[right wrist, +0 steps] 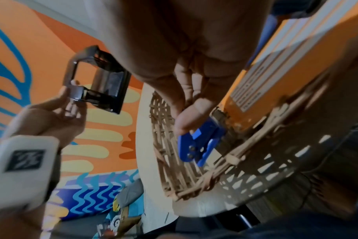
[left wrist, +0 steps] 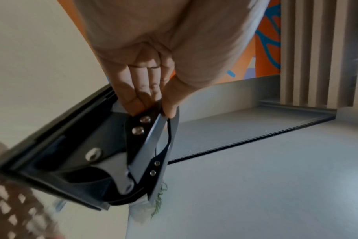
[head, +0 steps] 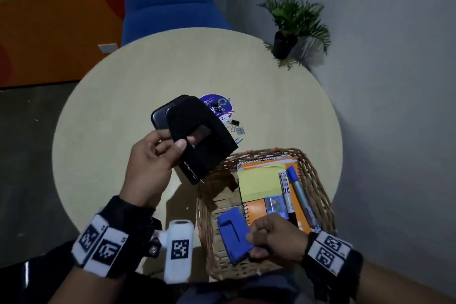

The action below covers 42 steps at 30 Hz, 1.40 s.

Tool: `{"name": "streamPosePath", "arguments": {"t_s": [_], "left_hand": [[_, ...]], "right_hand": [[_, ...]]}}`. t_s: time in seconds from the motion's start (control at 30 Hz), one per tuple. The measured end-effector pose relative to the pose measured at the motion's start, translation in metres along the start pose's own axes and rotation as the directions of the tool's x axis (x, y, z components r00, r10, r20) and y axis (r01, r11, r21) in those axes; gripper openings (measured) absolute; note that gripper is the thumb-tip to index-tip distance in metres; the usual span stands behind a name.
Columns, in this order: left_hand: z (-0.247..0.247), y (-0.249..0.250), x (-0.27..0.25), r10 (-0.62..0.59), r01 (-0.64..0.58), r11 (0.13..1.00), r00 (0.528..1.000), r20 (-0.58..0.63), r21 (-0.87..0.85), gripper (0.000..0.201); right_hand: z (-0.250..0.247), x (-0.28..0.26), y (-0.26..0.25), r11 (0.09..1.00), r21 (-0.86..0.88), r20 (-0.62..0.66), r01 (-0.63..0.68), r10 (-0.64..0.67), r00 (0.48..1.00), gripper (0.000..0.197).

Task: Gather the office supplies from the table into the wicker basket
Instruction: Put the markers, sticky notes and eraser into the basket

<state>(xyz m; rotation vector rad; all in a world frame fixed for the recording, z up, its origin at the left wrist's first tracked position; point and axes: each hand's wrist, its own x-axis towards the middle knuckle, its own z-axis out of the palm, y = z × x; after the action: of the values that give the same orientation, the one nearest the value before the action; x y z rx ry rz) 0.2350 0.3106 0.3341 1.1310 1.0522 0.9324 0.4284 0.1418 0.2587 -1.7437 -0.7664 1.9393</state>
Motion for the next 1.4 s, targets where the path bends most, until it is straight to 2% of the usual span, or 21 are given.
{"name": "streamPosePath", "arguments": {"t_s": [0.07, 0.23, 0.3, 0.4, 0.5, 0.6, 0.73, 0.9, 1.03, 1.13, 1.27, 1.33, 1.4], "left_hand": [[0.010, -0.005, -0.011, -0.032, 0.032, 0.999, 0.999, 0.025, -0.012, 0.019], [0.023, -0.023, -0.026, -0.135, 0.128, 0.990, 0.984, 0.117, 0.061, 0.020], [0.027, -0.029, -0.030, -0.174, 0.157, 0.982, 0.970, 0.172, 0.108, 0.018], [0.032, -0.041, -0.031, -0.217, 0.173, 0.965, 0.950, 0.223, 0.199, 0.014], [0.038, -0.052, -0.029, -0.250, 0.174, 0.946, 0.930, 0.271, 0.273, 0.016], [0.037, -0.065, -0.027, -0.307, 0.228, 0.936, 0.904, 0.299, 0.269, 0.016], [0.034, -0.076, -0.019, -0.364, 0.303, 0.921, 0.892, 0.267, 0.244, 0.017], [0.025, -0.074, -0.011, -0.305, 0.243, 0.934, 0.924, 0.230, 0.263, 0.018], [0.021, -0.077, -0.016, -0.311, 0.253, 0.927, 0.931, 0.191, 0.278, 0.012], [0.019, -0.081, -0.018, -0.299, 0.217, 0.896, 0.940, 0.165, 0.388, 0.016], [0.002, -0.069, -0.017, -0.282, 0.246, 0.904, 0.958, 0.054, 0.351, 0.024], [-0.014, -0.056, -0.012, -0.252, 0.241, 0.909, 0.968, -0.011, 0.340, 0.019], [-0.029, -0.044, 0.001, -0.217, 0.229, 0.914, 0.973, -0.073, 0.334, 0.014]], "right_hand": [[-0.006, 0.009, 0.005, 0.999, 0.036, 0.022, -0.035, 0.035, 0.999, 0.038], [-0.013, 0.012, 0.004, 0.993, 0.036, 0.116, -0.113, 0.108, 0.987, 0.019], [-0.014, 0.009, 0.004, 0.995, -0.048, 0.123, -0.082, 0.088, 0.989, 0.014], [-0.022, -0.001, 0.009, 0.954, -0.300, 0.078, -0.013, 0.038, 0.996, 0.008], [-0.037, -0.017, 0.010, 0.914, -0.401, 0.082, 0.054, -0.023, 0.996, 0.018], [-0.052, -0.035, 0.009, 0.885, -0.448, 0.051, 0.123, -0.112, 0.992, 0.030], [-0.070, -0.050, 0.010, 0.855, -0.498, 0.007, 0.147, -0.166, 0.986, 0.025], [-0.079, -0.055, 0.014, 0.846, -0.510, -0.018, 0.157, -0.193, 0.981, 0.022], [-0.076, -0.057, 0.015, 0.812, -0.560, -0.019, 0.165, -0.212, 0.977, 0.028], [-0.073, -0.059, 0.013, 0.795, -0.584, -0.009, 0.167, -0.212, 0.977, 0.031], [-0.075, -0.069, -0.002, 0.755, -0.632, 0.010, 0.176, -0.219, 0.976, 0.027], [-0.080, -0.072, -0.017, 0.757, -0.628, 0.009, 0.179, -0.223, 0.975, 0.024], [-0.089, -0.069, -0.037, 0.713, -0.675, -0.005, 0.189, -0.260, 0.966, 0.022]]}}
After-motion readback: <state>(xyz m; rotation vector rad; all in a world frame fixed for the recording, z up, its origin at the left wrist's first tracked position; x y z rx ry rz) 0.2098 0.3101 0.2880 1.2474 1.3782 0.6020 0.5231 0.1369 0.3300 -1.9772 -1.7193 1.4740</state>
